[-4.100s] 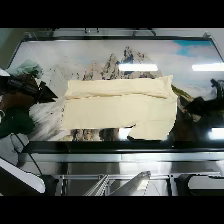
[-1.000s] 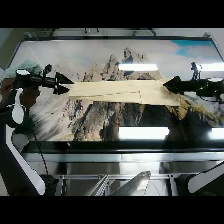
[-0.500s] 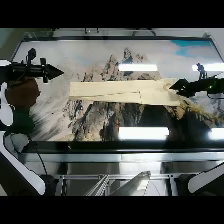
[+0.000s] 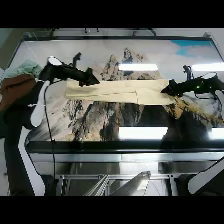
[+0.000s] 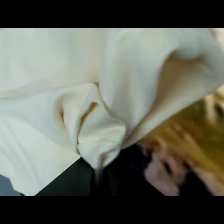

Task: Fold the shirts.

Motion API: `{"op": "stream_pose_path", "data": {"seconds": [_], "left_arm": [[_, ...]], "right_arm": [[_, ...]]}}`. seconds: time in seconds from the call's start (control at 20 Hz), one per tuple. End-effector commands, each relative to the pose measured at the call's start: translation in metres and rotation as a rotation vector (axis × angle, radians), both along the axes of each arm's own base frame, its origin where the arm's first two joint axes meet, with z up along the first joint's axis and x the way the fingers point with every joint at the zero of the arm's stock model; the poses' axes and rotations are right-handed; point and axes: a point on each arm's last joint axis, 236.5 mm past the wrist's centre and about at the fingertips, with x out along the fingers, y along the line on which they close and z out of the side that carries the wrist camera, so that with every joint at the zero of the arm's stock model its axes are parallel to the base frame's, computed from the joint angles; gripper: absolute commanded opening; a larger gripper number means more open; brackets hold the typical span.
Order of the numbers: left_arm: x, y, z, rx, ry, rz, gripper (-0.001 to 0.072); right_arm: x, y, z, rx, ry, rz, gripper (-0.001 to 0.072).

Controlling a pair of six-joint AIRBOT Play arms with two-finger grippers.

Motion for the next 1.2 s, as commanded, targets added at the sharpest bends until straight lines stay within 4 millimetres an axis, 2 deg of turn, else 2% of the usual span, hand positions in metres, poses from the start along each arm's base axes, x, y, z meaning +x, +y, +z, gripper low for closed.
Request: {"op": "stream_pose_path", "data": {"seconds": [0.0,0.15,0.3,0.35,0.5,0.6,0.65,0.75,0.8,0.9,0.95,1.05,1.15], "left_arm": [[0.006,-0.045,-0.026,0.116,-0.077,0.028,-0.0003],[0.007,-0.068,-0.035,0.125,-0.097,0.044,-0.0002],[-0.008,-0.083,-0.057,0.121,-0.021,0.04,-0.0002],[-0.013,-0.087,-0.062,0.119,-0.006,0.029,-0.0002],[-0.02,-0.091,-0.067,0.112,0.021,0.014,-0.0001],[-0.018,-0.093,-0.059,0.074,0.029,0.029,0.0013],[-0.013,-0.098,-0.039,-0.006,0.027,0.039,0.0021],[-0.004,-0.1,0.039,-0.249,-0.039,0.016,0.0018],[-0.003,-0.093,0.08,-0.351,-0.055,0.007,0.0018],[-0.007,-0.057,0.154,-0.483,-0.113,-0.027,0.0017],[-0.01,-0.035,0.183,-0.507,-0.162,-0.046,0.0016],[-0.018,0.016,0.23,-0.506,-0.246,-0.055,0.0017],[-0.022,0.059,0.266,-0.492,-0.324,-0.026,0.0016]], "right_arm": [[0.001,0.015,0.039,0.079,-0.037,0.039,0.002],[-0.002,0.017,0.067,0.075,-0.076,0.062,0.002],[-0.009,0.026,0.093,0.093,-0.103,0.097,0.002],[-0.01,0.033,0.107,0.126,-0.123,0.103,0.002],[-0.004,0.072,0.173,0.29,-0.256,0.125,0.002],[-0.004,0.113,0.222,0.388,-0.378,0.168,0.002],[-0.004,0.133,0.236,0.401,-0.407,0.181,0.002],[-0.004,0.176,0.246,0.377,-0.448,0.221,0.002],[-0.004,0.2,0.247,0.374,-0.458,0.226,0.002],[-0.004,0.25,0.241,0.36,-0.476,0.229,0.002],[-0.005,0.278,0.235,0.349,-0.488,0.228,0.002],[-0.011,0.339,0.219,0.331,-0.503,0.261,0.002],[-0.019,0.4,0.198,0.317,-0.513,0.317,0.002]]}}
